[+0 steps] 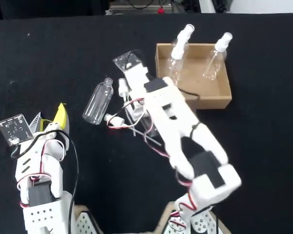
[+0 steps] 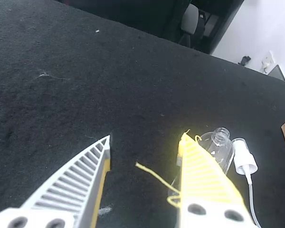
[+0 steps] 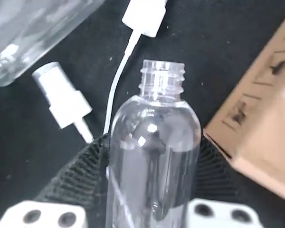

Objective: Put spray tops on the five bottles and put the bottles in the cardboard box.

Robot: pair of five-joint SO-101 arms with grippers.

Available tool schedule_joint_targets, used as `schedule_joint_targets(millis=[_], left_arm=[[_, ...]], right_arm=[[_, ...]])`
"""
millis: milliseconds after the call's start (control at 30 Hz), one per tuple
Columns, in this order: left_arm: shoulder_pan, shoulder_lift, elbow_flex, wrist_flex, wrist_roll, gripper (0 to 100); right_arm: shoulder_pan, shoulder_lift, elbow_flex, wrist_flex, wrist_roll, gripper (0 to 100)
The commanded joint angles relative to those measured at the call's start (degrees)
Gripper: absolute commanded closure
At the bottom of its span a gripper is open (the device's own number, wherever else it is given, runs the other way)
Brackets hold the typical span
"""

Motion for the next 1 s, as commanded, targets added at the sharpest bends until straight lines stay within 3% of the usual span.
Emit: schedule_joint_targets(millis=[0, 167, 267, 400, 600, 733, 800, 967], left_arm=[[-0.2, -0.8, -1.0, -1.1, 0.5, 78], [0.6, -0.7, -5.2, 4.7, 0.3, 78], [4.0, -0.5, -11.4, 12.2, -0.1, 78], [8.4, 1.2, -15.2, 16.1, -4.1, 78], [14.1, 21.2, -24.4, 15.9, -4.4, 77], [22.3, 38.0, -34.2, 17.0, -3.7, 77], [26.8, 43.9, -38.3, 18.9, 0.5, 77], [32.0, 54.9, -40.3, 17.8, 23.1, 77]], right_arm=[[1.8, -10.5, -3.3, 6.2, -0.2, 82.1], [9.0, -17.2, -2.7, 14.8, 2.6, 82.1], [15.9, -21.4, -0.7, 15.8, 6.0, 82.1], [22.1, -29.7, 7.1, 15.5, 11.7, 82.1], [29.4, -40.5, 24.7, 6.1, 16.0, 82.1], [31.7, -43.2, 31.7, 1.9, 16.0, 82.1], [31.7, -43.3, 33.1, 1.3, 16.0, 82.1], [31.8, -43.4, 33.3, 1.3, 16.0, 82.1]])
